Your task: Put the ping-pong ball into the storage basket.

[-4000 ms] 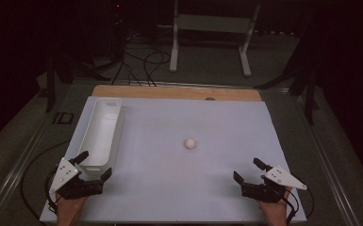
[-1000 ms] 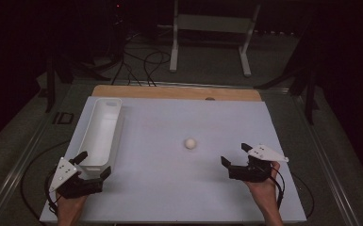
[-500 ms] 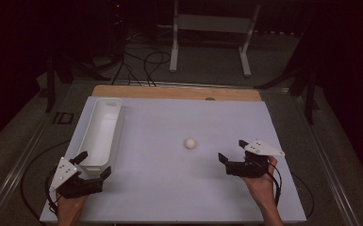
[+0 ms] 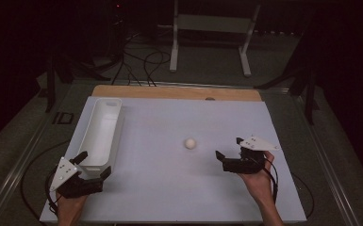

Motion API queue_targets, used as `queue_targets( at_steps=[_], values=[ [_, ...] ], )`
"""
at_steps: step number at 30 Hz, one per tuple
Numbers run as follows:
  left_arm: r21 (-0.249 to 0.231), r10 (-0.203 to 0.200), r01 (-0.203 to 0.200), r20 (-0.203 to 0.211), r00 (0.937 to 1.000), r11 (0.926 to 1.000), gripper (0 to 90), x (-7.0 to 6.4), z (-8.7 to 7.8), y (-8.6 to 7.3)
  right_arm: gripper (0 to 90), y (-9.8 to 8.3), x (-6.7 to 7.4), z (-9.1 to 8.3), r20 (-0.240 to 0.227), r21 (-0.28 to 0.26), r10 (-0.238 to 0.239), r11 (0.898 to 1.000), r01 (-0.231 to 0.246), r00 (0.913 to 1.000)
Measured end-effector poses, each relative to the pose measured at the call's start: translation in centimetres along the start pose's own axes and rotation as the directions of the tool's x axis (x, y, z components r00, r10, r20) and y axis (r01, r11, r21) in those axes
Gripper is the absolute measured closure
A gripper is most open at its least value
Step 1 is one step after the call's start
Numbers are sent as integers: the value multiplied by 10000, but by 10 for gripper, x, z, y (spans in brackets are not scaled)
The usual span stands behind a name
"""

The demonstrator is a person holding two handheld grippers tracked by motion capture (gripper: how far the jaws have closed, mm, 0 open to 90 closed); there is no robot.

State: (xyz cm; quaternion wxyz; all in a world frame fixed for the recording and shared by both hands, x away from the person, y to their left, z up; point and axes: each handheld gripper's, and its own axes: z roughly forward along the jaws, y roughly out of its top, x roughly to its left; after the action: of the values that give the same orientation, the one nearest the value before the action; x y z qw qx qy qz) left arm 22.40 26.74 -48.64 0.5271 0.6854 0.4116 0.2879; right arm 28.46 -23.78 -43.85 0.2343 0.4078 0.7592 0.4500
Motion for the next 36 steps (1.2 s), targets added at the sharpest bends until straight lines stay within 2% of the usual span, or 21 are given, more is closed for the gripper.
queue_targets(
  at_steps=[18, 27, 36],
  values=[
    [35, 0, 0, 4, 10000, 10000, 0, 0, 1, 0, 74, 8, 0, 8, 54, 450, 29, 9990, -32, 10000],
    [34, -26, 26, -16, 10000, 10000, 0, 0, 0, 0, 74, 18, 2, 12, 33, 432, -127, 9990, 125, 9999],
    [30, -15, 15, -4, 10000, 10000, 0, 0, 0, 0, 74, 21, 4, 14, -14, 516, -129, 9986, 129, 9999]
  ],
)
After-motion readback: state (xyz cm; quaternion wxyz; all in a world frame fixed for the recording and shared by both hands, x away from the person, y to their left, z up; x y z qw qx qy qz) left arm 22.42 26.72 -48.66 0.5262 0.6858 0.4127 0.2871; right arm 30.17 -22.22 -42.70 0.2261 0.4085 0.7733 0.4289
